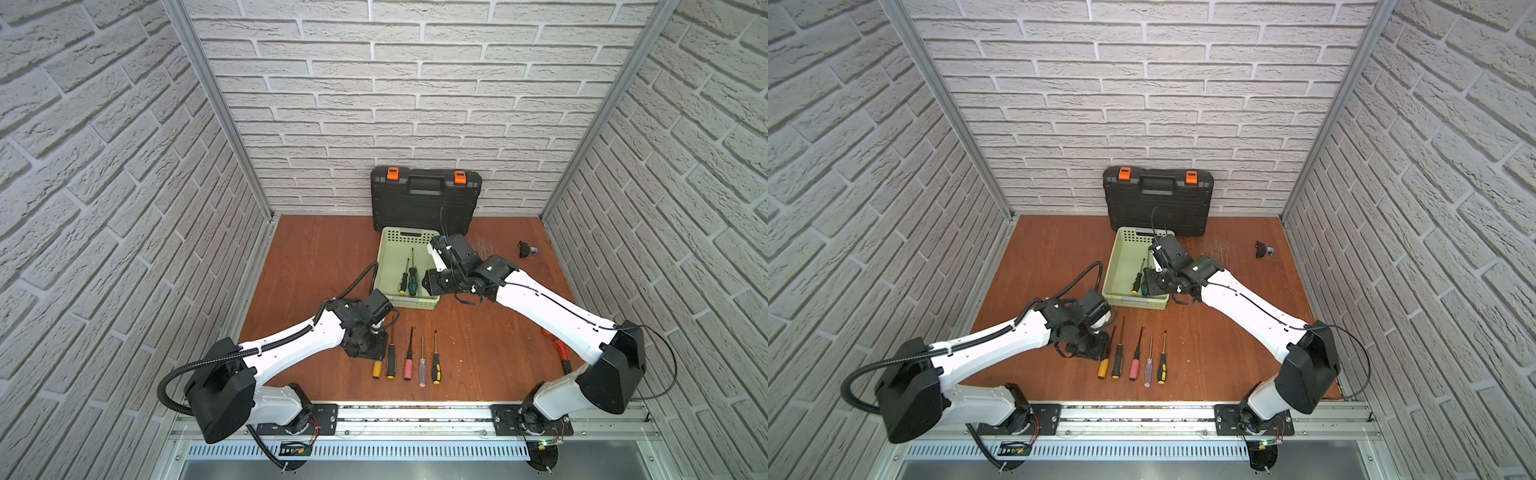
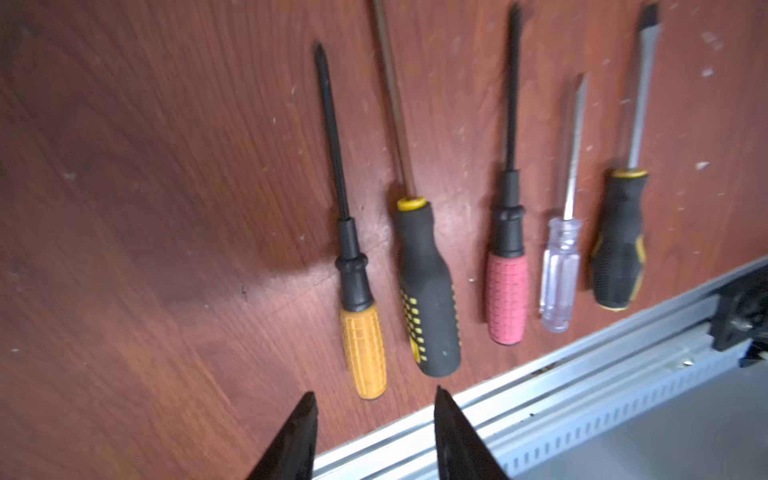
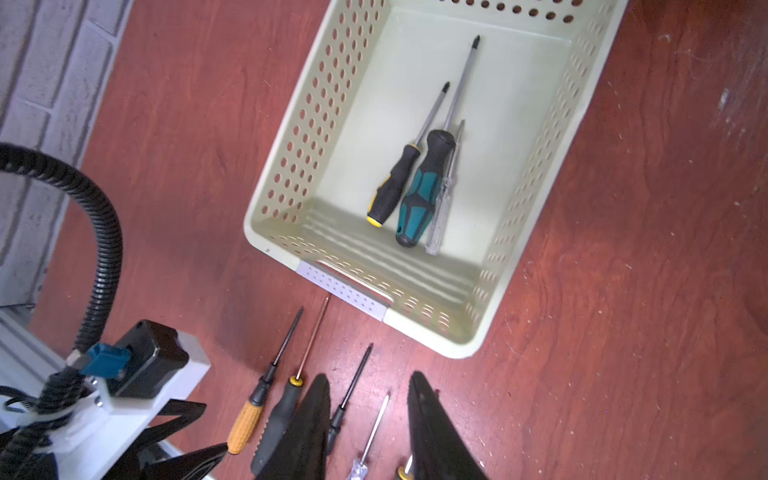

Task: Put the screwdriver in the bin
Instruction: 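Lower the left gripper onto the orange-handled screwdriver and close while the right gripper withdraws, then carry the orange-handled screwdriver into the basket and open the left gripper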

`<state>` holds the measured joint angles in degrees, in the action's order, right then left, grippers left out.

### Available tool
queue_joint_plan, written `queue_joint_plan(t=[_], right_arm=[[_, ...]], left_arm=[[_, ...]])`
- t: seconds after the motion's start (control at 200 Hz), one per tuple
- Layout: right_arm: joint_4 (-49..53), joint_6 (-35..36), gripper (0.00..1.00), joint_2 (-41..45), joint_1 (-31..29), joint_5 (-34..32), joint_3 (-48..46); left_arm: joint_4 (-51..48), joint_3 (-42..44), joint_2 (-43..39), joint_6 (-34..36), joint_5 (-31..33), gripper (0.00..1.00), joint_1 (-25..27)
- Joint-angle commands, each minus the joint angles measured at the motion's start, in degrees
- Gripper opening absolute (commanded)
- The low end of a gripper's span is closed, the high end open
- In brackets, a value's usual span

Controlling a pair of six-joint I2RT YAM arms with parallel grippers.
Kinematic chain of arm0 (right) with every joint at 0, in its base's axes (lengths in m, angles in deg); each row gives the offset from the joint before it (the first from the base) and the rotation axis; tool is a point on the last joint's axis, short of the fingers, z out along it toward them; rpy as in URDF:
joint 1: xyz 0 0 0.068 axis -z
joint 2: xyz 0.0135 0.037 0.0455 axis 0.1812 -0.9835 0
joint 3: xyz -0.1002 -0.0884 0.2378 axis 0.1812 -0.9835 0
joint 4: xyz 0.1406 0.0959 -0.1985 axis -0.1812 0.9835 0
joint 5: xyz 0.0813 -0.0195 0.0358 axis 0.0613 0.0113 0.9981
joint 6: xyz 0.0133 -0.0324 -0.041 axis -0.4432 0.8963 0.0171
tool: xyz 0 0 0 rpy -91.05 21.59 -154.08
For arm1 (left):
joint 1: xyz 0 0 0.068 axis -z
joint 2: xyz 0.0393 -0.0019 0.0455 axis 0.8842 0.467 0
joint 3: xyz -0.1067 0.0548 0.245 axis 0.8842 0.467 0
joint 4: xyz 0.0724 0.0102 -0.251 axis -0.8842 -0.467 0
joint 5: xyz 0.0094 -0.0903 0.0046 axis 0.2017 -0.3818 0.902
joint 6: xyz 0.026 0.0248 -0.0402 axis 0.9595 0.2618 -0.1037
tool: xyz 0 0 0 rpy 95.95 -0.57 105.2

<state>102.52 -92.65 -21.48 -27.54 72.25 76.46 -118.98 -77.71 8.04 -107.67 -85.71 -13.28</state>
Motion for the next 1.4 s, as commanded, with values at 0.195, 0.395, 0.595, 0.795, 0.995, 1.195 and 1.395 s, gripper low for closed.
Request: queue_joint_plan(t=[0.195,0.395,0.595,0.795,0.995,1.195,1.395], right_arm=[[-6.06,-3.34,0.31,3.27,-1.84,-2.44,-9.76],[-7.65,-3.77,0.31,3.04,-2.01,-2.15,-10.4],[-8.1,-4.13,0.3,2.72,-1.99,-1.49,-10.57],[-8.18,-3.7,0.3,3.24,-2.01,-2.19,-10.67],[-9.22,-3.78,0.3,1.99,-2.01,-1.3,-10.05],[-9.06,-3.21,0.29,2.24,-2.01,-1.69,-9.35],[-9.96,-2.45,0.29,2.9,-2.01,-2.72,-7.86]], left_arm=[[5.91,2.98,4.74,-2.36,0.71,0.45,1.48],[8.28,4.25,6.25,-2.28,0.1,0.45,1.48],[9.45,4.48,8.99,-2.4,0.9,0.4,1.5],[9.19,5.48,9.26,-3.05,1.7,0.29,2.18],[7.96,5.85,9.25,-4.06,3.71,0.06,2.97],[1.92,4.32,3.31,-5.94,5.76,0.01,2.25],[-8.92,-0.86,-4.38,-6.6,4.98,0.02,1.34]])
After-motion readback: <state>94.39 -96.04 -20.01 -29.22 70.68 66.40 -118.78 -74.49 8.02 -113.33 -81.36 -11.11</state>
